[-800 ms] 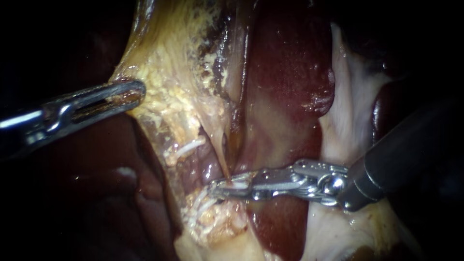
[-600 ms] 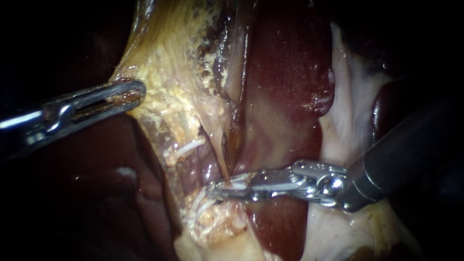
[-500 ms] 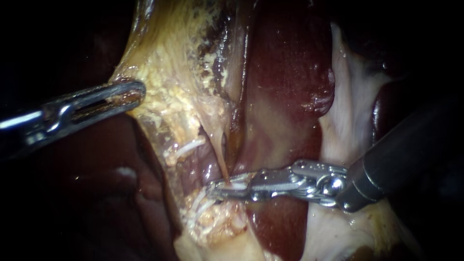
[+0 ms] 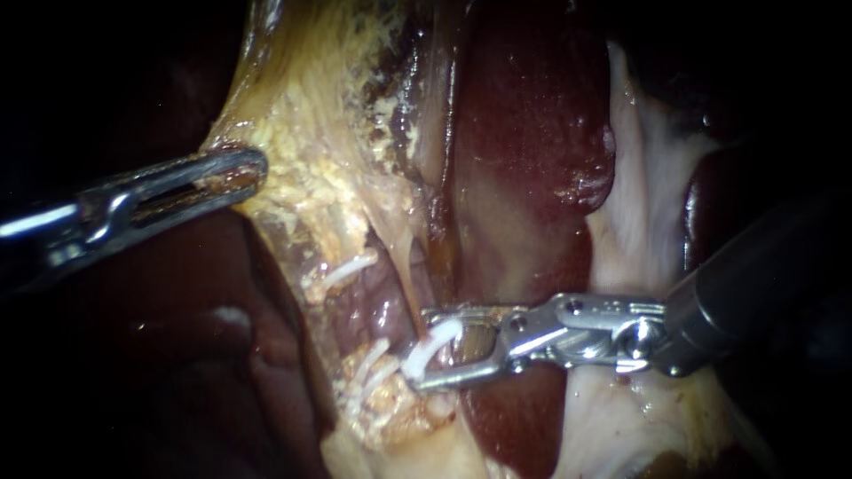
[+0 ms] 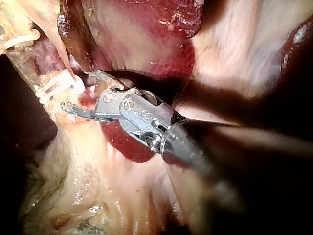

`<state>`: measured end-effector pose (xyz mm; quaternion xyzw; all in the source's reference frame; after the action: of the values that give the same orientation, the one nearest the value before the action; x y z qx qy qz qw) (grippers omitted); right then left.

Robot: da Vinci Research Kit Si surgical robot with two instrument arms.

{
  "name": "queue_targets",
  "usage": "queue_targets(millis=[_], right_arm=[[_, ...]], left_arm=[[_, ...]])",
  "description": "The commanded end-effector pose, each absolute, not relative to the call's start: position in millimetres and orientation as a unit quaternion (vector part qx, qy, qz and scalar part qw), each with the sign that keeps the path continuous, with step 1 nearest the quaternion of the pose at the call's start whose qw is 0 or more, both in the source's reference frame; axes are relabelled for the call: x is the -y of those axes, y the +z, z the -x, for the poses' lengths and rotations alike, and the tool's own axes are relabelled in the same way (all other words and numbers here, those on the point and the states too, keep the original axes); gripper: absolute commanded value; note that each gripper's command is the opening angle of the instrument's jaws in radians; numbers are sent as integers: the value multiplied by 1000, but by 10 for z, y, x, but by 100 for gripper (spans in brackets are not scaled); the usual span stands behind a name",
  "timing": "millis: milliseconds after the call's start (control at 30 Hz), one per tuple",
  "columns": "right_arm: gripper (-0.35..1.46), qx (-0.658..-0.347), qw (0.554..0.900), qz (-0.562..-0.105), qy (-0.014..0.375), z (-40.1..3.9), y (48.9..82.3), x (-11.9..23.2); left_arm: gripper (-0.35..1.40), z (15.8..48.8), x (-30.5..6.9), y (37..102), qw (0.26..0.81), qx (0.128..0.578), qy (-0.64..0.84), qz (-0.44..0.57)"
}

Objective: Going back first clip right tube

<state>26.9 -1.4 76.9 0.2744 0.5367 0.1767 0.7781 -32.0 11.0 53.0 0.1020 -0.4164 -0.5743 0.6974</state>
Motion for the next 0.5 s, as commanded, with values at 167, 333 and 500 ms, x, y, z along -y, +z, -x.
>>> queue_targets(millis=[167, 333, 500], right_arm=[[60, -548, 783, -253, 151, -255, 752, 5], [60, -564, 778, -239, 139, -246, 732, -8], [60, -576, 778, -219, 125, -238, 709, -22]], left_arm=[[-35, 320, -110, 530, 697, 416, -574, -102], [-35, 320, -110, 530, 697, 416, -574, -102], [-35, 320, -110, 530, 697, 416, -574, -102]])
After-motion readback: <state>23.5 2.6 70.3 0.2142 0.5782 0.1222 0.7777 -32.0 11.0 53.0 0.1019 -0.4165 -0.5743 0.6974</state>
